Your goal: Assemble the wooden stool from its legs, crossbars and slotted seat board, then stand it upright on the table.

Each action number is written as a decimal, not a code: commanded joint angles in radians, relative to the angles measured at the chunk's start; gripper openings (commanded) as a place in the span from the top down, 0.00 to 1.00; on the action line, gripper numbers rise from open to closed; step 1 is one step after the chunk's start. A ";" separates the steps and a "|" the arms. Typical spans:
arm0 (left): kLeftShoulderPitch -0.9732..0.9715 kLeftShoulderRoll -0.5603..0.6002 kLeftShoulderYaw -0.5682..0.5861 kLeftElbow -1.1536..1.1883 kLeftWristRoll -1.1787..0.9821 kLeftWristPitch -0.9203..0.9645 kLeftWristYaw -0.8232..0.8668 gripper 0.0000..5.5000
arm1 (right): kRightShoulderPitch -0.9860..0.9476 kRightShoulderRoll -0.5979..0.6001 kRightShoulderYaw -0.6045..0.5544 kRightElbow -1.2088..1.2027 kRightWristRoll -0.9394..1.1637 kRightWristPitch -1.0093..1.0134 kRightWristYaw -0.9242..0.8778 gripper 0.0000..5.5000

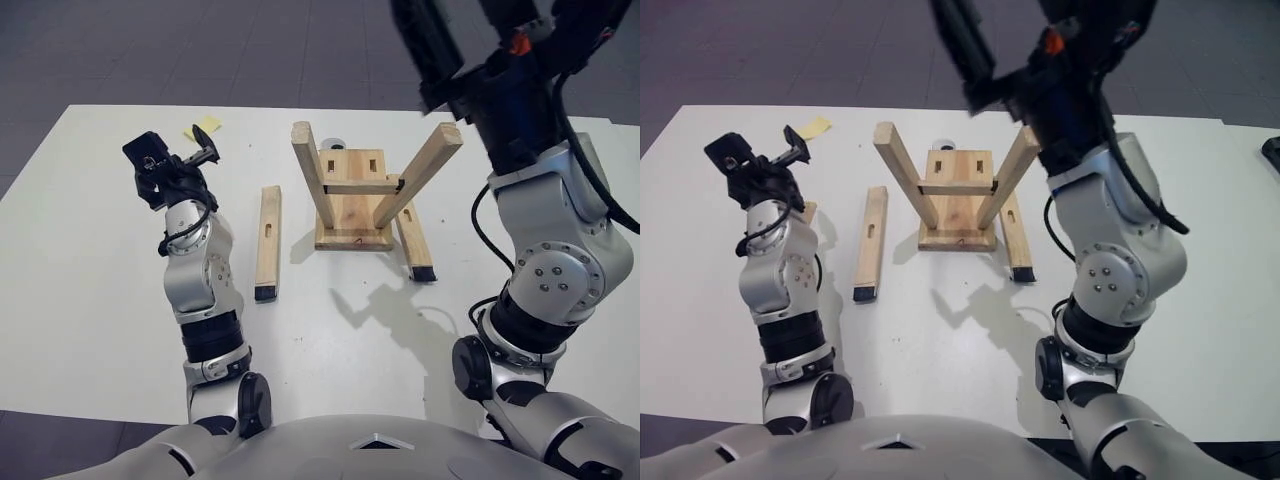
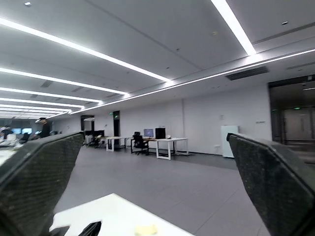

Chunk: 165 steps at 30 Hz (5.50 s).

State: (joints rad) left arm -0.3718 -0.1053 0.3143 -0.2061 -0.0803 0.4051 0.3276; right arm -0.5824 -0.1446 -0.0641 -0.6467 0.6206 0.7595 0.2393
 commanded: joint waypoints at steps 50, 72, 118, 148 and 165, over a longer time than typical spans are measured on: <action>-0.042 0.065 -0.135 0.148 0.018 0.057 -0.070 0.02 | 0.187 -0.508 0.188 0.319 -0.117 -0.281 0.785 0.67; -0.010 0.043 -0.106 0.137 0.013 0.024 -0.027 0.02 | 0.051 -0.358 -0.095 0.152 0.302 -0.160 0.450 0.39; -0.013 0.044 -0.054 0.157 0.017 -0.041 0.035 0.02 | 0.200 -0.316 0.219 0.244 0.279 0.398 0.068 0.02; 0.023 0.020 -0.070 0.153 0.025 -0.017 0.052 0.02 | 0.021 -0.560 0.330 0.395 -0.325 0.053 0.313 0.02; 0.029 0.020 -0.068 0.163 0.025 -0.019 0.055 0.02 | 0.105 -0.649 0.182 0.381 -0.385 0.053 0.419 0.02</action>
State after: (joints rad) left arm -0.3466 -0.0894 0.2475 -0.0509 -0.0620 0.3797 0.3792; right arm -0.4853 -0.7624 0.1494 -0.2602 0.2454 0.7868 0.6560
